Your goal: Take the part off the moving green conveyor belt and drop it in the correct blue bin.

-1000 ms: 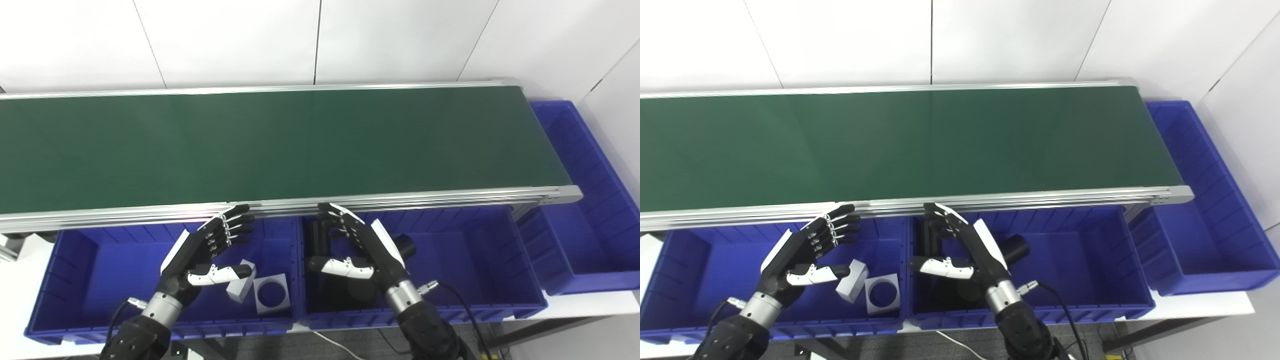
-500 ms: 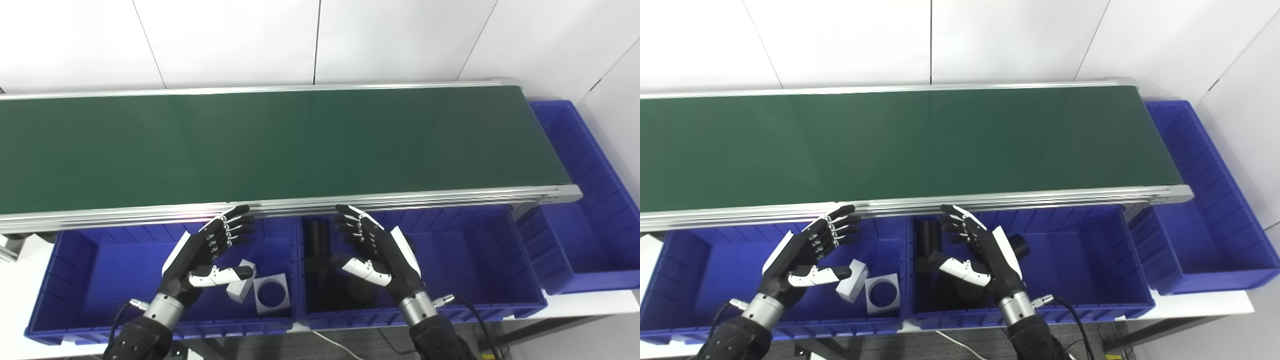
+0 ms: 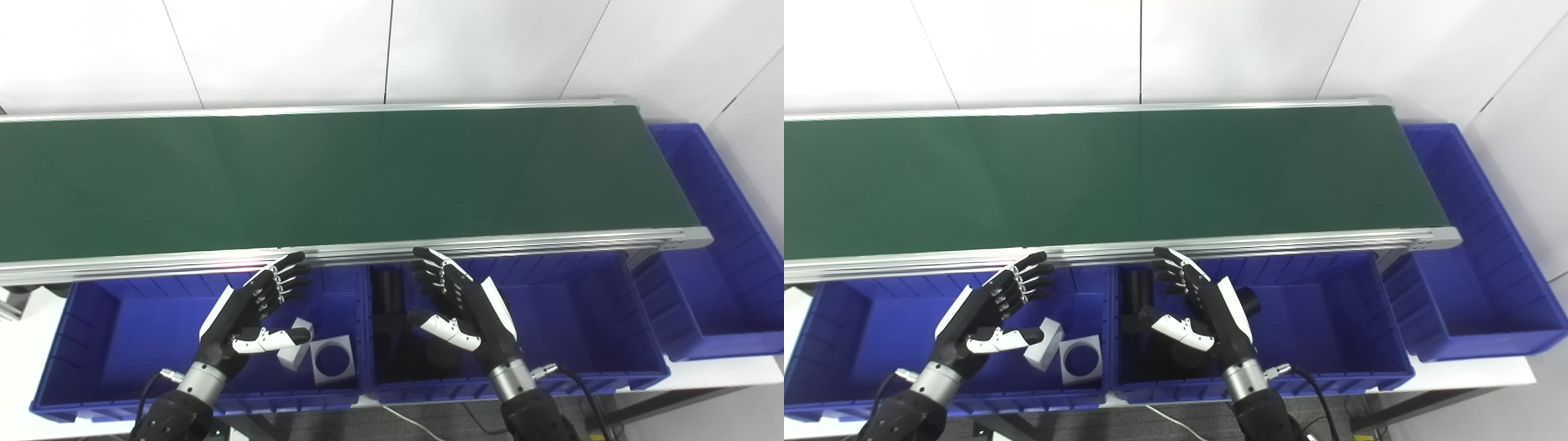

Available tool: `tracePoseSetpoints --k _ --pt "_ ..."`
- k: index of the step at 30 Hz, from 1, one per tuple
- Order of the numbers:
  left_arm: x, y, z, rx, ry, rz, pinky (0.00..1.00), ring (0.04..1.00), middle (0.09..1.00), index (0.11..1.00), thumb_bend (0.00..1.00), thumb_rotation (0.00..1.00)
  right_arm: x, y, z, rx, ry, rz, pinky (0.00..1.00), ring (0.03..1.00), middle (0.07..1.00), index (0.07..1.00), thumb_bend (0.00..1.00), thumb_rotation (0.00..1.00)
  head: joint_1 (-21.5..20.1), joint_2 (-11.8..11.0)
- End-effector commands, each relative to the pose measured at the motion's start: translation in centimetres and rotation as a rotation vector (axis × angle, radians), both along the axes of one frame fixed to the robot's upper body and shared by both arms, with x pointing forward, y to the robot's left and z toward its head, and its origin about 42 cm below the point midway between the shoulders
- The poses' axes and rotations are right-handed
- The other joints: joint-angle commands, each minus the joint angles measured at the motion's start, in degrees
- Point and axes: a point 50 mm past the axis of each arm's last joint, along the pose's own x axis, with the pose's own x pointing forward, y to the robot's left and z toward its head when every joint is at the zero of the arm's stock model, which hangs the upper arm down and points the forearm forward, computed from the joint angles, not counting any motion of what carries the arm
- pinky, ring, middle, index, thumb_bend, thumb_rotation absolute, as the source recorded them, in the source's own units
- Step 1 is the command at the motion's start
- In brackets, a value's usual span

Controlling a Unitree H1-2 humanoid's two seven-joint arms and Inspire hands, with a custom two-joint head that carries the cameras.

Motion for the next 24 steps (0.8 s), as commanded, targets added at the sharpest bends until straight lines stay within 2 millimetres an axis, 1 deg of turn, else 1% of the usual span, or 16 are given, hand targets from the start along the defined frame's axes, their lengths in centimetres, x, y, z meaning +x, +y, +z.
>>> tracePoseSetpoints --k 1,9,10,14,16,17,18,19,20,24 --pt "0.9 -0.2 1.0 -0.016 -0.074 0.0 0.77 0.806 0.836 0.867 0.93 0.29 0.6 0.0 1.0 0.016 -0.079 0.01 0.7 0.778 0.802 0.854 0.72 0.63 0.1 -0.2" --pt "1.0 -0.4 0.8 -0.028 -0.078 0.007 0.78 0.816 0.845 0.869 0.93 0.28 0.8 -0.1 0.7 0.01 -0.081 0.016 0.7 0.778 0.8 0.85 0.73 0.63 0.4 -0.7" --pt "0.9 -0.5 0.7 -0.031 -0.077 0.009 0.78 0.818 0.847 0.87 0.93 0.28 0.8 -0.2 0.6 0.009 -0.081 0.015 0.7 0.779 0.8 0.85 0.73 0.63 0.7 -1.3" --pt "0.8 -0.6 0.5 -0.029 -0.081 0.011 0.78 0.82 0.848 0.871 0.92 0.28 0.7 -0.2 0.4 0.013 -0.078 0.012 0.71 0.779 0.8 0.847 0.73 0.63 0.9 -1.9" --pt "0.8 -0.6 0.3 -0.029 -0.083 0.014 0.78 0.815 0.842 0.869 0.92 0.27 0.7 -0.2 0.2 0.016 -0.073 0.01 0.71 0.779 0.798 0.846 0.73 0.62 1.2 -3.3" --pt "0.7 -0.7 0.2 -0.027 -0.084 0.015 0.77 0.813 0.841 0.869 0.92 0.27 0.6 -0.1 0.1 0.017 -0.072 0.01 0.71 0.781 0.799 0.846 0.72 0.62 1.2 -3.3" --pt "0.7 -0.6 0.1 -0.026 -0.084 0.016 0.77 0.812 0.841 0.869 0.92 0.27 0.6 -0.1 0.0 0.017 -0.072 0.01 0.71 0.781 0.799 0.846 0.72 0.61 1.4 -4.2" --pt "0.6 -0.6 0.0 -0.026 -0.084 0.016 0.77 0.812 0.84 0.869 0.93 0.28 0.6 -0.1 -0.1 0.017 -0.073 0.01 0.71 0.781 0.798 0.845 0.72 0.61 1.4 -4.2" --pt "0.5 -0.6 -0.1 -0.026 -0.084 0.017 0.77 0.813 0.84 0.869 0.94 0.29 0.5 -0.1 -0.2 0.018 -0.072 0.009 0.71 0.78 0.798 0.845 0.72 0.61 1.7 -5.5" --pt "0.4 -0.8 -0.5 -0.028 -0.083 0.015 0.78 0.821 0.843 0.865 0.94 0.28 0.4 -0.2 -0.6 0.02 -0.072 0.01 0.71 0.78 0.796 0.841 0.71 0.6 2.1 -6.3"
